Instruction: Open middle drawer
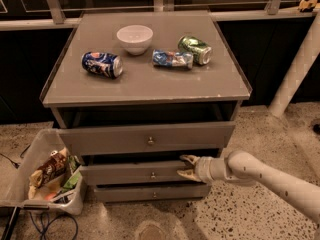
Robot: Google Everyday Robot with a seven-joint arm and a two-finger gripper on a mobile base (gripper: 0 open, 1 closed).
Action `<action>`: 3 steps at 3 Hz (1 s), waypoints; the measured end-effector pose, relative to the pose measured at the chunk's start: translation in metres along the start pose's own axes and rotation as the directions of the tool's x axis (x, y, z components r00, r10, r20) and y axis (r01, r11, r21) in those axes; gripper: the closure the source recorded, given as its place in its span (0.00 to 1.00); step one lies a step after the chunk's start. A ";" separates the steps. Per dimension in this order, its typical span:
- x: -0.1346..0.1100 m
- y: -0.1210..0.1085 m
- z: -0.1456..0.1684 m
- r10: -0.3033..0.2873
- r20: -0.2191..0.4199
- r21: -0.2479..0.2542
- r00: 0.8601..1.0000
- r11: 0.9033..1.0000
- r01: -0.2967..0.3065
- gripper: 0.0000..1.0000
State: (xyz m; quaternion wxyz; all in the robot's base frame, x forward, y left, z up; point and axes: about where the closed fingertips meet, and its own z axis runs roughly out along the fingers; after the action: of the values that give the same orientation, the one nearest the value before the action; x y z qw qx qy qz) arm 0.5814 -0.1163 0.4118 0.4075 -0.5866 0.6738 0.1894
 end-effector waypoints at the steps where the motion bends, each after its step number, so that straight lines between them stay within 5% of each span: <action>1: -0.002 0.000 -0.003 0.001 0.001 0.000 1.000 1.000 -0.001 0.88; 2: -0.003 -0.002 -0.004 0.001 0.001 0.000 1.000 1.000 -0.001 1.00; 3: -0.003 -0.002 -0.004 0.001 0.001 -0.001 1.000 1.000 -0.001 0.81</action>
Offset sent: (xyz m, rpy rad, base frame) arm -0.3780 -0.0960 -0.0563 0.0683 0.2107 -0.2237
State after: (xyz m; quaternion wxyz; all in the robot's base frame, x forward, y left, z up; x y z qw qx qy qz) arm 0.5818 -0.1182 0.4170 0.4075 -0.5863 0.6739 0.1900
